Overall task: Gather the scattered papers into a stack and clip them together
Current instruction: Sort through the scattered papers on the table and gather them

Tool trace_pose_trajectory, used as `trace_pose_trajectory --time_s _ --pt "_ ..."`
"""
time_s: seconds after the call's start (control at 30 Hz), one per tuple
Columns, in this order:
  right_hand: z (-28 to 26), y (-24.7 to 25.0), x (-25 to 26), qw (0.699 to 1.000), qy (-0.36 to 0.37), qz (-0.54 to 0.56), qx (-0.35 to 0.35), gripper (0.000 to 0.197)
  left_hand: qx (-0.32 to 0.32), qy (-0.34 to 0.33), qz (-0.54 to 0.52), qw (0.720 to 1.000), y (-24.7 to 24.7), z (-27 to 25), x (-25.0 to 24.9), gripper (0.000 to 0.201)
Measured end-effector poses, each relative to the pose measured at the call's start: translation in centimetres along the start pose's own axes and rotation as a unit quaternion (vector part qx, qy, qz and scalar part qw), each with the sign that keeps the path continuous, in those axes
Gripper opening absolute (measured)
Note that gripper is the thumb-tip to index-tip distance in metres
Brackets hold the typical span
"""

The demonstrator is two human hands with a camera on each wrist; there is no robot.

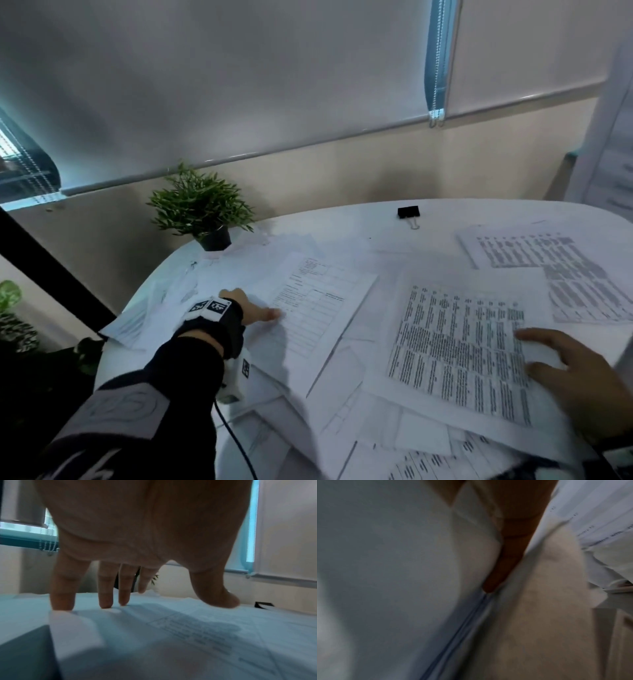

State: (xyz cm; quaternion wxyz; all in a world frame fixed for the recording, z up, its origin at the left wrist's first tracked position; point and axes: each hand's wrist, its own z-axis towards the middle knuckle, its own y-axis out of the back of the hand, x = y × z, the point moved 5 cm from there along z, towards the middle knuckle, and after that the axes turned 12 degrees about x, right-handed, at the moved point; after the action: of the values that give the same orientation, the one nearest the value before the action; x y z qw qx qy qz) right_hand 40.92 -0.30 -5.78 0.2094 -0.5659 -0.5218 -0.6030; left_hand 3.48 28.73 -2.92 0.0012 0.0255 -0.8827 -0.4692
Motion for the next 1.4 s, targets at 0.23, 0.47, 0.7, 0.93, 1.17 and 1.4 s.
trace_pose_trajectory --time_s 0.23,0.47,0.7,0.93,1.17,1.4 --pt "0.9 0.3 -2.7 0.999 0.023 0.041 0.013 0.052 -0.025 -0.009 -0.037 0.999 -0.4 1.4 0.0 0.102" --pt "1.0 0.0 -2.8 0.999 0.036 0.034 0.012 0.039 -0.147 -0.126 -0.105 0.976 5.6 -0.7 0.1 0.053" --pt "0.1 -0.1 -1.1 0.998 0.056 0.020 -0.006 0.038 -0.062 -0.393 -0.571 0.718 10.0 -8.3 -0.4 0.022" --pt "-0.3 -0.1 -0.8 0.999 0.042 0.034 -0.001 0.039 -0.069 -0.350 -0.518 0.777 8.2 -7.8 -3.7 0.026" --pt "-0.2 -0.2 -0.9 0.999 0.022 0.040 0.001 0.038 -0.191 -0.131 -0.210 0.950 4.7 -4.2 2.3 0.024" --pt "-0.4 -0.3 -0.7 1.000 0.022 0.022 -0.001 0.041 -0.063 -0.385 -0.513 0.764 6.3 -10.1 -4.7 0.018"
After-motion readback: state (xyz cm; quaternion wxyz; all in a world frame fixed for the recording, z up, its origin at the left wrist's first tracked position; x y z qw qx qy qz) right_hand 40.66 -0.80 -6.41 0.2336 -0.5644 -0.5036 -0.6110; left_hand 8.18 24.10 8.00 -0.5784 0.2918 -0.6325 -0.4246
